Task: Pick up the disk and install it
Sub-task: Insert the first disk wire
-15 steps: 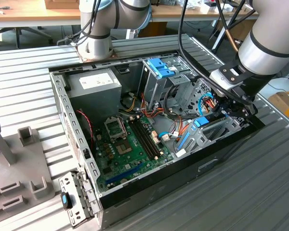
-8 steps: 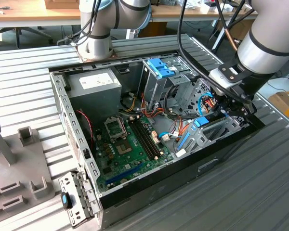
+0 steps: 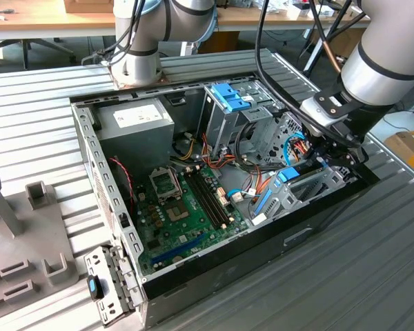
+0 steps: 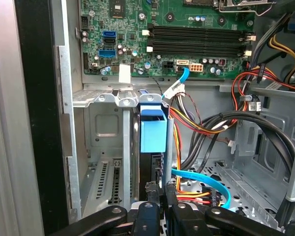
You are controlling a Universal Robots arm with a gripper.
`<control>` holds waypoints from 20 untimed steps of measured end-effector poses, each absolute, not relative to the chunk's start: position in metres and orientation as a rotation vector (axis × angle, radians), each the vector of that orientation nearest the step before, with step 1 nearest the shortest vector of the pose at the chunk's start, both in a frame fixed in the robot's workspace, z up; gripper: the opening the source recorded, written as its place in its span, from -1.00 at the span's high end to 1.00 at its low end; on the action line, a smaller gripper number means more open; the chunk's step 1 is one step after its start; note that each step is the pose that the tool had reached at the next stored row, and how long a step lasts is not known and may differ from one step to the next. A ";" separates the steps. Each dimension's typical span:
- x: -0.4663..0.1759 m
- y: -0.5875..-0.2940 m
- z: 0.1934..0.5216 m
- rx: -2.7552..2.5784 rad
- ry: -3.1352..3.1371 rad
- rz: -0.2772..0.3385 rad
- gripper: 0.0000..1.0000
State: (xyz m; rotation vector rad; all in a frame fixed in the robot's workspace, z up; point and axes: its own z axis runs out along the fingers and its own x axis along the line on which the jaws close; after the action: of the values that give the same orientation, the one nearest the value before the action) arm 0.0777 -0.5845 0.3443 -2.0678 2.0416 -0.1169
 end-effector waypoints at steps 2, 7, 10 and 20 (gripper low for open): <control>0.078 -0.584 0.344 -2.068 2.042 -0.117 0.67; 0.078 -0.585 0.343 -2.068 2.042 -0.117 0.67; 0.078 -0.584 0.343 -2.068 2.042 -0.117 0.67; 0.078 -0.584 0.343 -2.068 2.042 -0.117 0.67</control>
State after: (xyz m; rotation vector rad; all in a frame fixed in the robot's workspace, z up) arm 0.0785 -0.5845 0.3426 -2.0677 2.0416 -0.1168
